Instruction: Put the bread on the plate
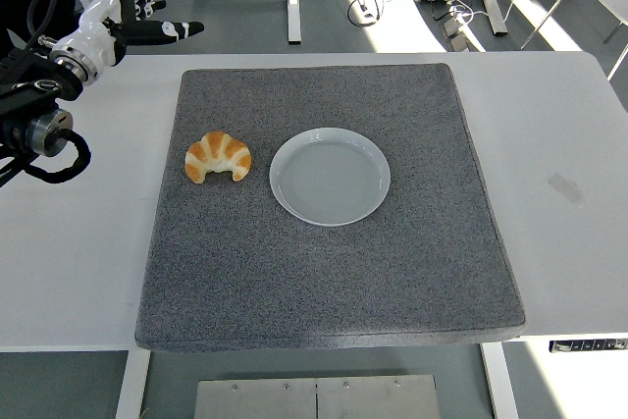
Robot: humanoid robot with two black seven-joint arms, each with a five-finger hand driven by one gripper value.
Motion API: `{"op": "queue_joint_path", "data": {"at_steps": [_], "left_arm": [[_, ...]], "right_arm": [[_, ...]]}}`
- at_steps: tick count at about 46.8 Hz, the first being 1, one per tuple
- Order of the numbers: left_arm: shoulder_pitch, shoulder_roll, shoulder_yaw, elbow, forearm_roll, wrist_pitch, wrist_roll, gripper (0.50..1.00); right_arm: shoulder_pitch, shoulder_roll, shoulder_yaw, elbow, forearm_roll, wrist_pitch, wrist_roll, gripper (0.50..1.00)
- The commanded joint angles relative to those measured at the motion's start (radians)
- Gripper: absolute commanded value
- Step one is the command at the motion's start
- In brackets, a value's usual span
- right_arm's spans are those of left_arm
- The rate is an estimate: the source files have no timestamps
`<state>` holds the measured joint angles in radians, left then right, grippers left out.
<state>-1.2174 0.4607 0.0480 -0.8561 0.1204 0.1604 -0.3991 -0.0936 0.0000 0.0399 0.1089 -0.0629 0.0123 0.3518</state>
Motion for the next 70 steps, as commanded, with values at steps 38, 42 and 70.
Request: {"op": "queue_joint_path", "data": {"at_steps": [38,42,70], "left_arm": [[-0.079,-0.001,0.165,-0.253,0.473,0.261,0.411,0.943],[-0.079,-0.007,0.168,-0.253,0.501,0.26,0.451,0.945],[-0.134,-0.063,0.222,-0.221,0.535,0.116,0.5,0.943]], "right_arm": [[0.0,0.0,0.0,0.0,0.0,0.0,-0.001,1.0],[0.0,0.0,0.0,0.0,0.0,0.0,-0.001,1.0],[0.002,0.0,0.0,0.0,0.0,0.0,0.001,1.0]]}}
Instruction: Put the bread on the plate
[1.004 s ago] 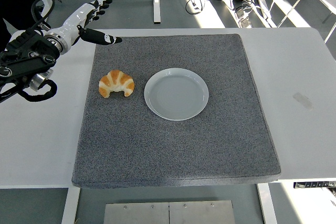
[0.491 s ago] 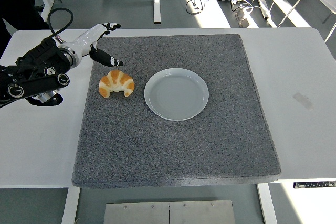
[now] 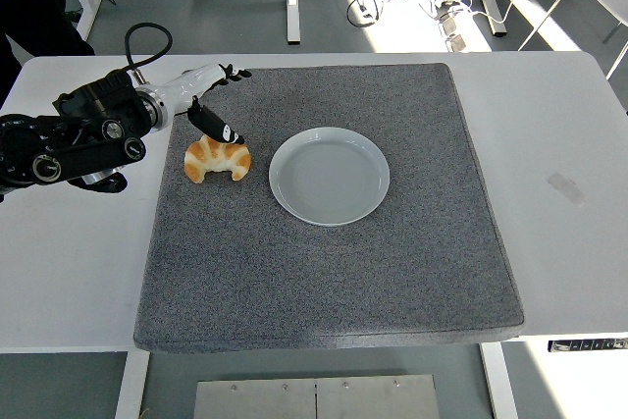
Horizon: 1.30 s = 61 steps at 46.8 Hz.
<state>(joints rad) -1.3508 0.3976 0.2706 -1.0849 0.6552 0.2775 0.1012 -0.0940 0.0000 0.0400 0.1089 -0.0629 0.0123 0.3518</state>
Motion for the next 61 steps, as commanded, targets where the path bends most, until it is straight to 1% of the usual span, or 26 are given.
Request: {"op": "queue_joint_path", "data": {"at_steps": [1,7,16,21,24,31,40,61], "left_arm": [[-0.001,0.0,-0.001,0.011,0.0,-0.004,0.0,0.943],[0.001,0.009,-0.001,0.01,0.017,-0.026,-0.001,0.943],[0.001,0.017,0.002,0.003,0.024,-0.027,0.003,0.942],[-0.002,0.049,0.015,-0.033,0.024,-0.032,0.003,0.939],[-0.019,0.055,0.025,-0.059,0.024,-0.034,0.003,0.936],[-0.028,0.06,0.07,-0.067,0.024,-0.034,0.003,0.93],[-0.028,0.102,0.087,-0.112,0.026,-0.032,0.002,0.912],[-0.017,0.093,0.114,-0.101,0.063,-0.023,0.003,0.899]], "right_arm": [[0.0,0.0,0.0,0.0,0.0,0.0,0.0,1.0],[0.0,0.0,0.0,0.0,0.0,0.0,0.0,1.0],[0.0,0.0,0.0,0.0,0.0,0.0,0.001,1.0],[0.0,0.0,0.0,0.0,0.0,0.0,0.001,1.0],[0.0,0.0,0.0,0.0,0.0,0.0,0.0,1.0],[0.0,0.0,0.0,0.0,0.0,0.0,0.001,1.0],[0.0,0.0,0.0,0.0,0.0,0.0,0.0,1.0],[0.0,0.0,0.0,0.0,0.0,0.0,0.001,1.0]]}}
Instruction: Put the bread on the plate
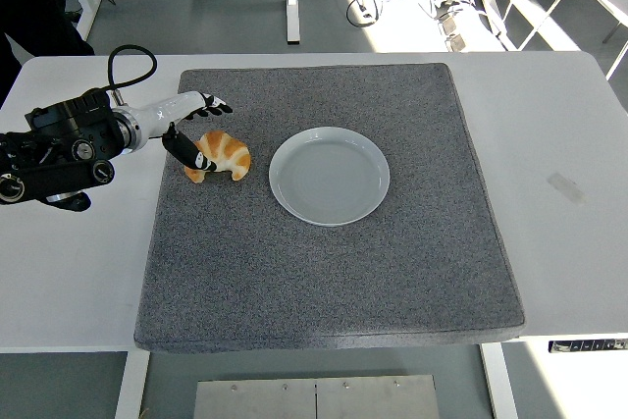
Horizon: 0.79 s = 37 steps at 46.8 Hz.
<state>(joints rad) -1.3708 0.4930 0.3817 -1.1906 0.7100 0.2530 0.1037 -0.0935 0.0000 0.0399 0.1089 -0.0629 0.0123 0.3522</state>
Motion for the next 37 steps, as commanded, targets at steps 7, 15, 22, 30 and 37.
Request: {"op": "queue_joint_path", "data": {"at_steps": [7,15,22,30,37], "left_arm": [[0.001,-0.013,0.02,0.006,0.02,0.017,0.005,0.898],[-0.001,-0.022,0.043,0.023,0.02,0.018,0.007,0.895],[0.006,-0.054,0.049,0.077,0.02,0.018,0.007,0.893],[0.007,-0.064,0.062,0.08,0.02,0.018,0.007,0.886],[0.009,-0.08,0.065,0.081,0.02,0.018,0.007,0.874]], "right_arm": [[0.0,0.0,0.0,0.0,0.0,0.0,0.001,1.0],[0.0,0.0,0.0,0.0,0.0,0.0,0.001,1.0],[0.0,0.0,0.0,0.0,0.0,0.0,-0.001,1.0],[0.0,0.0,0.0,0.0,0.0,0.0,0.001,1.0],[0.0,0.0,0.0,0.0,0.0,0.0,-0.001,1.0]]}}
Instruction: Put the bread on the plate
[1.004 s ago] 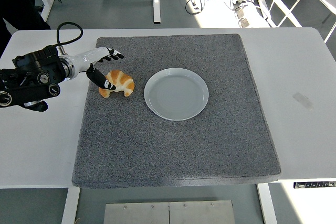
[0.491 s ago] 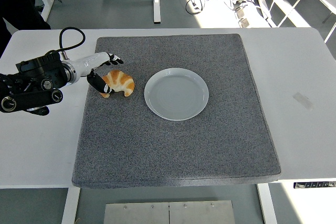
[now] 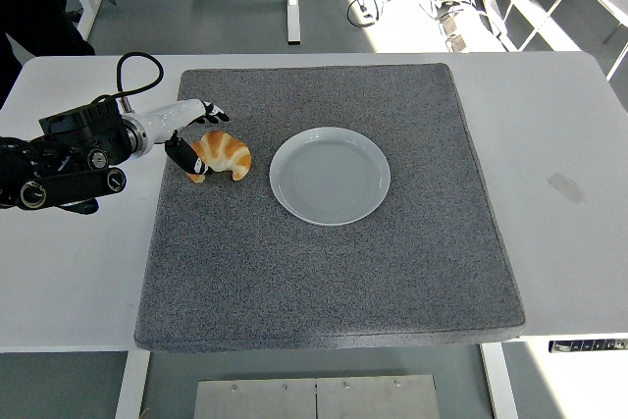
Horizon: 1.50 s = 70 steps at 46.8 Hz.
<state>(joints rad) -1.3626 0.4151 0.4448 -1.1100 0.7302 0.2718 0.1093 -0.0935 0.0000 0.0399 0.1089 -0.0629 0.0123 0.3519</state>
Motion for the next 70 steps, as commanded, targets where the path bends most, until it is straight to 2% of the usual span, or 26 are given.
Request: {"op": "queue_joint_path", "data": {"at_steps": [1,8,18,24,27,32,45,63,70], "left_arm": [[0.002,-0.004,0.002,0.001,0.0,0.0,0.0,0.872],[0.003,-0.01,0.002,0.002,0.0,0.0,-0.002,0.849],[0.022,-0.033,0.0,0.038,-0.002,0.0,-0.005,0.774],[0.023,-0.036,0.002,0.047,0.0,0.0,-0.006,0.746],[0.026,-0.041,0.002,0.053,0.0,0.0,-0.01,0.713],[0.031,-0.042,-0.003,0.059,-0.002,0.0,-0.014,0.627],[0.01,-0.035,-0.029,0.059,-0.006,-0.002,-0.016,0.501],[-0.038,-0.021,-0.063,0.055,-0.003,-0.012,-0.016,0.5],[-0.082,0.01,-0.07,0.053,0.001,-0.014,-0.019,0.5]], "right_arm": [[0.0,0.0,0.0,0.0,0.0,0.0,-0.001,1.0],[0.0,0.0,0.0,0.0,0.0,0.0,-0.001,1.0],[0.0,0.0,0.0,0.0,0.0,0.0,-0.001,1.0],[0.0,0.0,0.0,0.0,0.0,0.0,-0.001,1.0],[0.0,0.0,0.0,0.0,0.0,0.0,-0.001,1.0],[0.0,0.0,0.0,0.0,0.0,0.0,0.001,1.0],[0.0,0.0,0.0,0.0,0.0,0.0,0.001,1.0],[0.0,0.0,0.0,0.0,0.0,0.0,-0.001,1.0],[0.0,0.0,0.0,0.0,0.0,0.0,0.001,1.0]]}}
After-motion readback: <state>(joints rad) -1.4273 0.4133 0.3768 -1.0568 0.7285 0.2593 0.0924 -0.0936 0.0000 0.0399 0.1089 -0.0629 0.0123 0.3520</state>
